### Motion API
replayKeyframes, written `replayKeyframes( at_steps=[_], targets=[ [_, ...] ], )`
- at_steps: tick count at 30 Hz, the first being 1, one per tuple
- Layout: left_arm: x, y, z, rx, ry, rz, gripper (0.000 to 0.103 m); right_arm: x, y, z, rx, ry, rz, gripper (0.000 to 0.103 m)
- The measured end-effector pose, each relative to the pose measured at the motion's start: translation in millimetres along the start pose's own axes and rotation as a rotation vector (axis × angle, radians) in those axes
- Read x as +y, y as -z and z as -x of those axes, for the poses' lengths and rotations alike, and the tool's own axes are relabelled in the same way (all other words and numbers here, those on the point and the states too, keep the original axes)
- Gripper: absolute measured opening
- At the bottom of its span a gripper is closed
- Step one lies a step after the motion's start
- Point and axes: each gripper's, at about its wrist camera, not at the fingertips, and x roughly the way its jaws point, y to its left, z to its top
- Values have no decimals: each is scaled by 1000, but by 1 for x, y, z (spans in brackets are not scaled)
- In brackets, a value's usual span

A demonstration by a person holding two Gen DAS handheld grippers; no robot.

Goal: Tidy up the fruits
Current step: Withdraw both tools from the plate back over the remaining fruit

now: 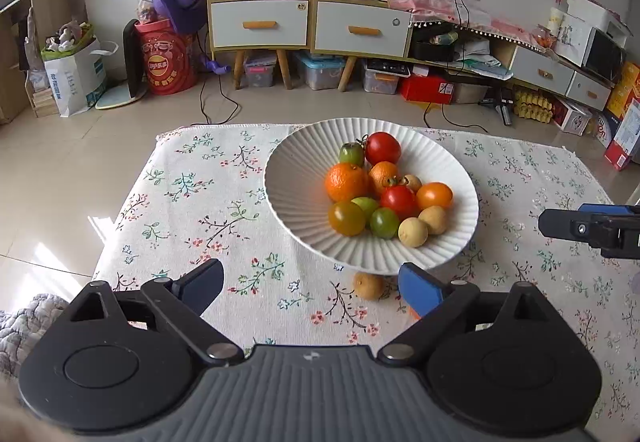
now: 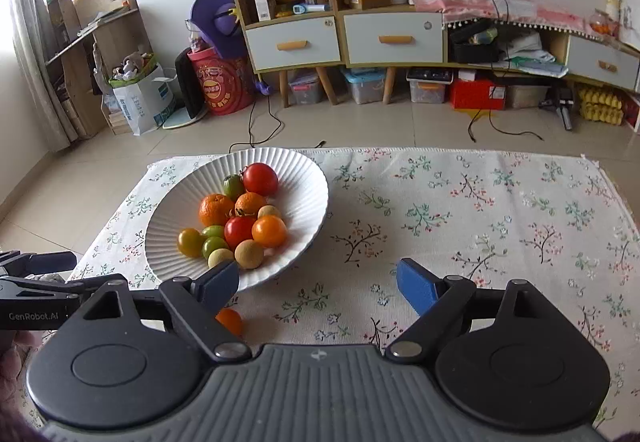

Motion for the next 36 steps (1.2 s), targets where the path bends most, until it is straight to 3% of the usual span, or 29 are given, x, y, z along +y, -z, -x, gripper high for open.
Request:
replayKeyframes(
  at_steps=[7, 15, 22, 36],
  targets=[
    [4, 13, 1, 1, -5, 20, 100, 7, 8, 8, -12, 11, 54, 91],
    [4, 24, 0, 2, -16, 11, 100, 14, 25, 7, -14, -15, 142, 97],
    [2, 37, -12, 5, -35, -60, 100, 28, 42, -2, -22, -36, 271, 99],
    [7, 56, -44, -57, 40, -33, 100, 38, 73, -34, 26, -69, 359, 98]
  ],
)
